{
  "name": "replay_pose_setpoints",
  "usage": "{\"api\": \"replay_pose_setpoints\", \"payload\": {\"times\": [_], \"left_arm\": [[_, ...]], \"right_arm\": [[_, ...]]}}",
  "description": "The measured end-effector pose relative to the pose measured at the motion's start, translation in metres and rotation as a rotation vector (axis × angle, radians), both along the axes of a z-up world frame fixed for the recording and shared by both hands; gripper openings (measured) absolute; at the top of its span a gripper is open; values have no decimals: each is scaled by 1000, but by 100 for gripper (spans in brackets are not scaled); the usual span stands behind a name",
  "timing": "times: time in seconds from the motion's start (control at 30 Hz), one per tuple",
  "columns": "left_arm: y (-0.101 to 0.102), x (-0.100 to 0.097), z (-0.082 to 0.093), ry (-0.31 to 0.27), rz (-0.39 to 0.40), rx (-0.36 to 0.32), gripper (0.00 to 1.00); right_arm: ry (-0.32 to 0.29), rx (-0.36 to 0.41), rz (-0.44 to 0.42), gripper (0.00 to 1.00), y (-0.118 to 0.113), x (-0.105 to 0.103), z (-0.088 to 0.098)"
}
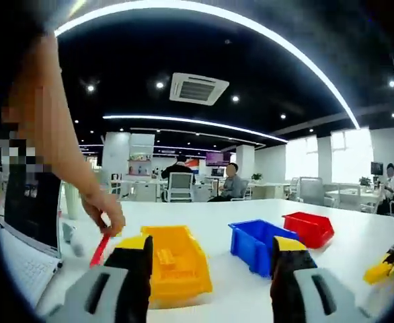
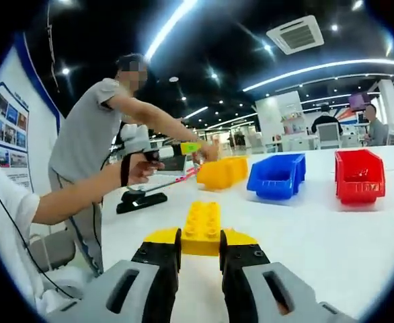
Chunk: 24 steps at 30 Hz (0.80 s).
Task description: Take apart the toy blocks one by one and place each separated block into its matching bin, sorting the blocks by their type until all the connected pieces are disassembled and separated into the correct bins
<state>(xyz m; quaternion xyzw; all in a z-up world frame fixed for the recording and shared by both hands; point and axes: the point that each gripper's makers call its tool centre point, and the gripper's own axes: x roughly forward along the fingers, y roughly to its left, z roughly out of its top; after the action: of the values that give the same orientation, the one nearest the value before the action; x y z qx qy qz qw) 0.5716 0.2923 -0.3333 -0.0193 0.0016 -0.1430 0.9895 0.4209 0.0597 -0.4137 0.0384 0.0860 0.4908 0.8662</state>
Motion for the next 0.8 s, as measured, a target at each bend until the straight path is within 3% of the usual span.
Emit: {"api": "replay_pose_setpoints", "payload": {"times": [0.2,0.5,0.8], "left_arm": [[-23,-44,4,-23,-88,13,70],[-56,-96,-14,-5,-200,-35,69],[-63,-137,-33,-2,-247,-74,59]], "right_arm": [[-10,-15,-2,24,-2,-1,0],[-29,-22,-9,24,-7,0,6],[-45,-33,-21,24,-12,-1,5]]}}
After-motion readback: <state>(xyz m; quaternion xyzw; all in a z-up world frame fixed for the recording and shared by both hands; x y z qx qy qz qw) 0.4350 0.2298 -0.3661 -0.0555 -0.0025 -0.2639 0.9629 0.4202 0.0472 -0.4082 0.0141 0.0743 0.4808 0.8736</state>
